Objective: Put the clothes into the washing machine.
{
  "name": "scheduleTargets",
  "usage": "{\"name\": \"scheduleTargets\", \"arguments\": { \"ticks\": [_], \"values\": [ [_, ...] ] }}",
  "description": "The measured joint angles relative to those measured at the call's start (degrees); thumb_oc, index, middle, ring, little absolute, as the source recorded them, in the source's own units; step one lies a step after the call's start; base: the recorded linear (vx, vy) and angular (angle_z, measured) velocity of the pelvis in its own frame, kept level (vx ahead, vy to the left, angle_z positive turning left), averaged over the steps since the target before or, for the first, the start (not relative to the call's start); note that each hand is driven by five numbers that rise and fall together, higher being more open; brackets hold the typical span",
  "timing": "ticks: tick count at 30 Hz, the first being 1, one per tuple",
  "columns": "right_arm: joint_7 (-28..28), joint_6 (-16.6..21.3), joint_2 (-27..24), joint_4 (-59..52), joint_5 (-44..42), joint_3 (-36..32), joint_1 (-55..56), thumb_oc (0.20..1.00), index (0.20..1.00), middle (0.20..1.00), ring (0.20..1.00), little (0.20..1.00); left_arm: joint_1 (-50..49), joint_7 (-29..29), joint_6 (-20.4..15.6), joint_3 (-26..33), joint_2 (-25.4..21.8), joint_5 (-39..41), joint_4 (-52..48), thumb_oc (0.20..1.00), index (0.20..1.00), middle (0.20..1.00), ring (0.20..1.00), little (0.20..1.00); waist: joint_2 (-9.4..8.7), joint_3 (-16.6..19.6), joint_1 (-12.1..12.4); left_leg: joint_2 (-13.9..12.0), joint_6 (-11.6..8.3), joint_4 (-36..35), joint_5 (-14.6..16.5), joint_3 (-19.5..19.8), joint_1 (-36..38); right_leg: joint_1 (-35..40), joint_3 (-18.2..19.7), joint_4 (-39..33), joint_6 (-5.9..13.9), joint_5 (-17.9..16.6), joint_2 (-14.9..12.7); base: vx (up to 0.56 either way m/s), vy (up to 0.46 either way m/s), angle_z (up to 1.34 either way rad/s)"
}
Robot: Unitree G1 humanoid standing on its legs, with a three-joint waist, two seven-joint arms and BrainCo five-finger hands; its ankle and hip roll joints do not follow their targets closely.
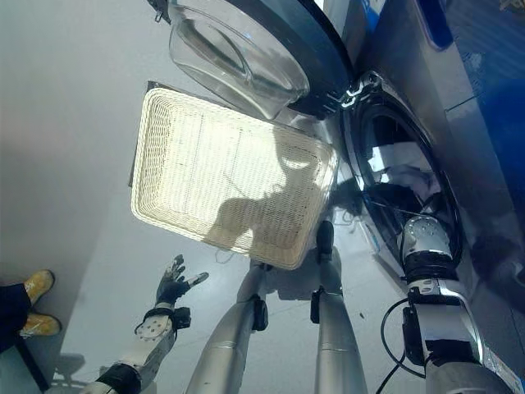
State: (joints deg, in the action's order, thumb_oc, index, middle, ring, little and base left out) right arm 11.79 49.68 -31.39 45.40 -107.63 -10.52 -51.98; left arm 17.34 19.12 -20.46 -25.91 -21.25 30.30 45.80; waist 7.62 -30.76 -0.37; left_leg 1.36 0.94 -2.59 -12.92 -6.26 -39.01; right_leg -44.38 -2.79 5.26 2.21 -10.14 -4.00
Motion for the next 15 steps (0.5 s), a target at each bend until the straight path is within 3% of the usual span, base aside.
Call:
{"name": "scheduleTargets", "arguments": {
  "ticks": [1,4,5,6,9,10,13,14,15],
  "values": [
    [0.0,0.0,0.0,0.0,0.0,0.0,0.0,0.2,0.2,0.2,0.2,0.2,0.0,0.0,0.0,0.0,0.0,0.0,0.0,1.0,1.0,1.0,1.0,1.0,0.0,0.0,0.0,0.0,0.0,0.0,0.0,0.0,0.0,0.0,0.0,0.0,0.0,0.0,0.0,0.03,-0.019,0.0],
    [10.6,6.9,-1.6,6.3,0.0,-0.9,-2.6,0.2,0.2,0.2,0.2,0.2,0.0,0.0,0.1,-0.2,-0.6,0.4,-0.2,1.0,1.0,1.0,1.0,1.0,0.0,0.0,0.0,0.6,0.55,-0.2,0.0,-0.3,-0.2,-0.1,0.3,-0.8,0.24,-0.6,-0.5,0.02,-0.029,-0.01],
    [13.5,7.7,-2.1,6.8,0.0,-0.8,-2.9,0.564,0.564,0.564,0.564,0.564,0.0,-0.1,0.3,-0.4,-1.4,0.6,-0.6,1.0,1.0,1.0,1.0,1.0,0.0,0.0,0.0,0.6,0.62,-0.2,0.0,-0.3,-0.5,-0.2,0.3,-1.0,0.27,-0.7,-0.6,0.04,-0.049,0.01],
    [15.3,7.8,-2.6,7.2,0.0,-0.7,-3.3,1.0,1.0,1.0,1.0,1.0,0.0,-0.2,0.5,-0.6,-2.0,0.9,-1.0,1.0,1.0,1.0,1.0,1.0,0.01,0.0,0.1,0.7,0.62,-0.1,0.0,-0.2,-0.6,-0.3,0.3,-1.0,0.22,-0.7,-0.6,0.0,0.0,0.0],
    [18.7,7.8,-3.9,7.2,-0.5,-0.5,-2.9,1.0,1.0,1.0,1.0,1.0,0.0,-0.6,1.1,-1.1,-3.9,1.5,-2.8,1.0,1.0,1.0,1.0,1.0,0.01,0.0,0.9,0.7,0.62,-0.1,0.1,-0.1,-0.7,-0.4,0.3,-1.0,0.22,-0.8,-0.6,0.0,0.0,0.0],
    [18.9,5.7,-4.3,8.4,-1.8,-0.4,-2.4,1.0,1.0,1.0,1.0,1.0,0.0,-0.6,1.2,-1.1,-4.4,2.2,-3.2,1.0,1.0,1.0,1.0,1.0,0.01,0.0,1.2,0.7,0.59,0.0,0.1,0.0,-0.7,-0.4,0.3,-1.0,0.22,-0.7,-0.6,0.0,0.0,0.0],
    [19.7,-8.0,-3.9,9.3,-4.4,-0.8,-2.7,1.0,1.0,1.0,1.0,1.0,0.1,-0.8,1.6,-1.3,-4.7,2.5,-3.4,1.0,1.0,1.0,1.0,1.0,0.01,0.0,1.1,0.9,0.57,0.2,0.1,0.0,-0.6,-0.4,0.3,-0.6,0.27,-0.7,-0.8,0.03,-0.021,0.01],
    [18.1,-19.0,-3.6,10.0,-4.7,-0.6,-2.6,1.0,1.0,1.0,1.0,1.0,0.1,-0.9,1.8,-1.3,-4.7,2.5,-3.6,1.0,1.0,1.0,1.0,1.0,0.0,0.0,1.1,0.9,0.59,0.2,0.1,-0.1,-0.7,-0.5,0.3,-0.5,0.56,-0.5,-0.9,0.0,-0.04,0.0],
    [16.8,-23.1,-3.4,10.1,-4.8,-0.4,-2.5,1.0,1.0,1.0,1.0,1.0,0.1,-0.9,1.9,-1.3,-4.6,2.5,-3.6,1.0,1.0,1.0,1.0,1.0,-0.02,0.0,1.1,0.9,0.6,0.2,0.1,-0.1,-0.7,-0.6,0.3,-0.5,0.56,-0.5,-0.9,0.01,-0.044,-0.02]
  ]
}}
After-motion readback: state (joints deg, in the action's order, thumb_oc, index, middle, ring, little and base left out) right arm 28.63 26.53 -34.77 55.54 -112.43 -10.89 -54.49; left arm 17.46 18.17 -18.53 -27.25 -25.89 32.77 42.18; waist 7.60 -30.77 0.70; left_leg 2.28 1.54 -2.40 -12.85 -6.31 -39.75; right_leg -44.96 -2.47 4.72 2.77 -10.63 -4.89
